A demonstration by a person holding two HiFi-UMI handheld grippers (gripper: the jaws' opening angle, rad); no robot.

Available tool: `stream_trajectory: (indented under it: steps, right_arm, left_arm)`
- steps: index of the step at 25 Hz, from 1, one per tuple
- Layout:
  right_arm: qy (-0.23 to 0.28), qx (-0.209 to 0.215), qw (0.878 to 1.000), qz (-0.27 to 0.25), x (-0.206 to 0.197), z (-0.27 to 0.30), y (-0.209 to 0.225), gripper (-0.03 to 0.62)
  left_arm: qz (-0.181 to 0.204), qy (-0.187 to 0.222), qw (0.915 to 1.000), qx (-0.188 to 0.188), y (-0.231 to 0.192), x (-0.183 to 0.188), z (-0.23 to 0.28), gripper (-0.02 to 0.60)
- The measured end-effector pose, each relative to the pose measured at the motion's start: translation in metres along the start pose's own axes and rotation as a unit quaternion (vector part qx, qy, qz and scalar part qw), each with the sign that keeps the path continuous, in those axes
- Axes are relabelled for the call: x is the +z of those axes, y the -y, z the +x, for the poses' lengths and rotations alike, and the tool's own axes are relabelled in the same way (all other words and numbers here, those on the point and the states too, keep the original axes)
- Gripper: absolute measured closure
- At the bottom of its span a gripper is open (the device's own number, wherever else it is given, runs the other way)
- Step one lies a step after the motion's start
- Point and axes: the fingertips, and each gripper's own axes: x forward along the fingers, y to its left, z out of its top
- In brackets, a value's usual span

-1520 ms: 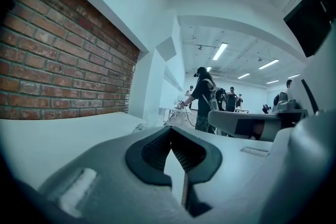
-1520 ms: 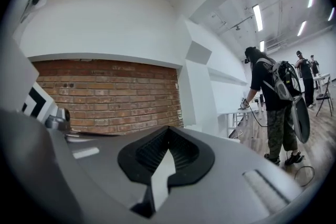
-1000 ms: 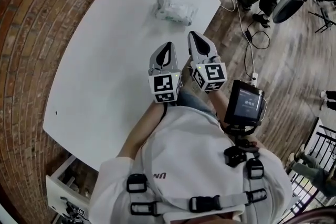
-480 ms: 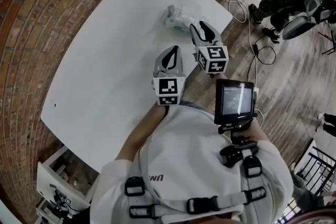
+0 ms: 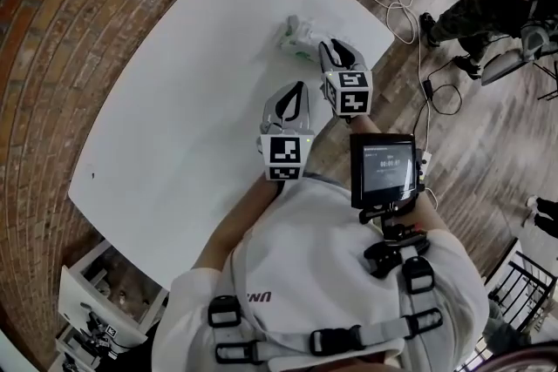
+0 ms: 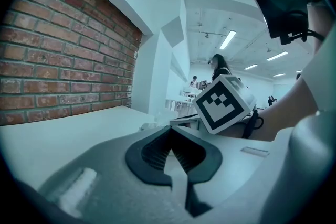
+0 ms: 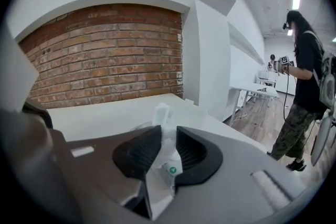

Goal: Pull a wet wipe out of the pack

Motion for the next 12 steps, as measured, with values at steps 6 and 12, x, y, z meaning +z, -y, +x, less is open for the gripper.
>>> stream_trajectory:
  steps: [6, 12]
  right_arm:
    - [0.002, -0.008, 1.000, -0.003, 0.004, -0.006, 0.003, 0.577]
    - [0.052, -0.013, 0.999, 0.007, 0.034, -0.018, 0.005, 0.579]
  left_arm:
    - [-0.004, 0.001, 1.0000, 0.005, -0.003, 0.000, 0.001, 0.578]
    - [-0.008, 0.002, 0.9999, 0.008, -0.006, -0.002, 0.001, 0.578]
